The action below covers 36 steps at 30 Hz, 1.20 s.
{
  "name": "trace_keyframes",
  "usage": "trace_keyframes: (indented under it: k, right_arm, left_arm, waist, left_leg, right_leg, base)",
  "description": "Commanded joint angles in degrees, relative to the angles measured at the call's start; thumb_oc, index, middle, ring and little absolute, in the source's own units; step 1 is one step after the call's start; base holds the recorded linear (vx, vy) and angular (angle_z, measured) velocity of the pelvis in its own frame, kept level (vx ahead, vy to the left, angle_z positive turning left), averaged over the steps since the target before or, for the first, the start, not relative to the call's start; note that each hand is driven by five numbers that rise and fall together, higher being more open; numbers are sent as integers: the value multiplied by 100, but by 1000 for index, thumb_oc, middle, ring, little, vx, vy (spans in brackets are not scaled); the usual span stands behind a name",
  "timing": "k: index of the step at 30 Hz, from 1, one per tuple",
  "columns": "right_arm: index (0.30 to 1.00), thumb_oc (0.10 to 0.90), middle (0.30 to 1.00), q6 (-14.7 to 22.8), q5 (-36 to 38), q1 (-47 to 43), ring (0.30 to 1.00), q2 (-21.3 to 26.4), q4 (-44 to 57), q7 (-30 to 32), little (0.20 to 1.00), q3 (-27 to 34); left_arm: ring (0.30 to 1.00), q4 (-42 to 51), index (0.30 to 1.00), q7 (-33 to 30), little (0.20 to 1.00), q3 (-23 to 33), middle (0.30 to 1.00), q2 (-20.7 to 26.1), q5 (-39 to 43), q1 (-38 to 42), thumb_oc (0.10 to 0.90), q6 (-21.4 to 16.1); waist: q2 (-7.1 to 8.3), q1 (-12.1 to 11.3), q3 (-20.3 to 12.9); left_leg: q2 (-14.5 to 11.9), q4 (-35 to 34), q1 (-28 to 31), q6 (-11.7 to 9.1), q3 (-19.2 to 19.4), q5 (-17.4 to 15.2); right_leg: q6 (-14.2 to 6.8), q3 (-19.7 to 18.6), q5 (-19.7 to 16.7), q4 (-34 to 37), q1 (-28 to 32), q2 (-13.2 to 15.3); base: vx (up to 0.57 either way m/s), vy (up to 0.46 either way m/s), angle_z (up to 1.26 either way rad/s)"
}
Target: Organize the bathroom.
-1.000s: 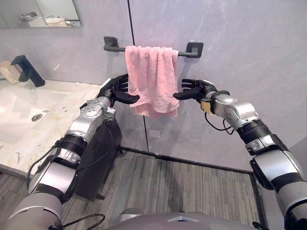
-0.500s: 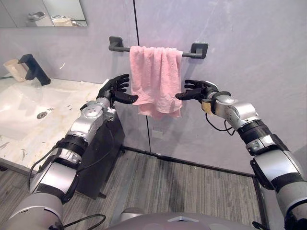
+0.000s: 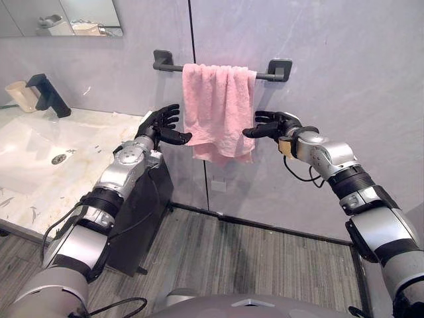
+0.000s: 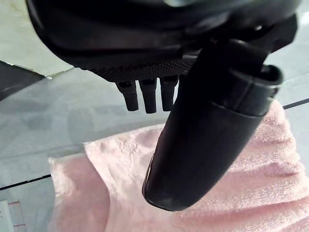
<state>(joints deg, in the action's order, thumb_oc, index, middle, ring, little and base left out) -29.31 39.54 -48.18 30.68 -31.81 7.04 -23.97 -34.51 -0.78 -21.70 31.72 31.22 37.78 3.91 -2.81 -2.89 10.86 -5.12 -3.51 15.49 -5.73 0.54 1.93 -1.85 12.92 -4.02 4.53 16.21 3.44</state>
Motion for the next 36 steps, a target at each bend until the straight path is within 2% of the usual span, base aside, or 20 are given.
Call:
trace_keyframes:
  k: [1,12,20,28,36]
  right_arm:
    - [900,800,900,701,239,-561,900,211,-115,65,900,63]
    - [900,800,900,305,292,-282,900,-20,-92,-465,900,92]
    - [900,800,900,165,111,-222,900,-87,-81,-675,900,-12]
    - [900,800,900,165,51,-170,900,-129,-40,-680,900,-65]
    - [900,800,900,211,-40,-54,900,-123,64,-597,900,-53]
  left_arm:
    - [900,-95,900,-120,900,-202,900,36,83,499,800,-440]
    - [900,-131,900,-62,900,-132,900,-85,1,330,800,-217]
    - [900,-251,900,-21,900,-126,900,-112,-1,209,800,-135]
    - [900,-402,900,-143,900,-176,900,-209,-17,155,800,-200]
    - [900,-397,900,-353,900,-97,900,-91,-85,82,800,-202]
  waist:
    - [100,-67,-691]
    - [19,95,-767]
    - [25,158,-833]
    - [58,179,-912]
    - [116,130,-949]
  left_leg:
    - [46,31,-479,-43,77,263]
    - [119,-59,-248,69,96,297]
    - [118,-51,-143,104,128,305]
    - [121,21,-145,135,135,288]
    - [196,215,-224,196,42,168]
  right_leg:
    - [-601,139,692,-725,52,503]
    - [-638,93,578,-987,-200,563]
    - [-668,36,525,-1100,-286,570]
    - [-701,10,509,-1191,-355,586]
    - [-749,-32,534,-1316,-437,670]
  base:
    - [43,17,1]
    - [37,21,0]
    - [33,-2,-2]
    - [18,-5,-1]
    - [0,0,0]
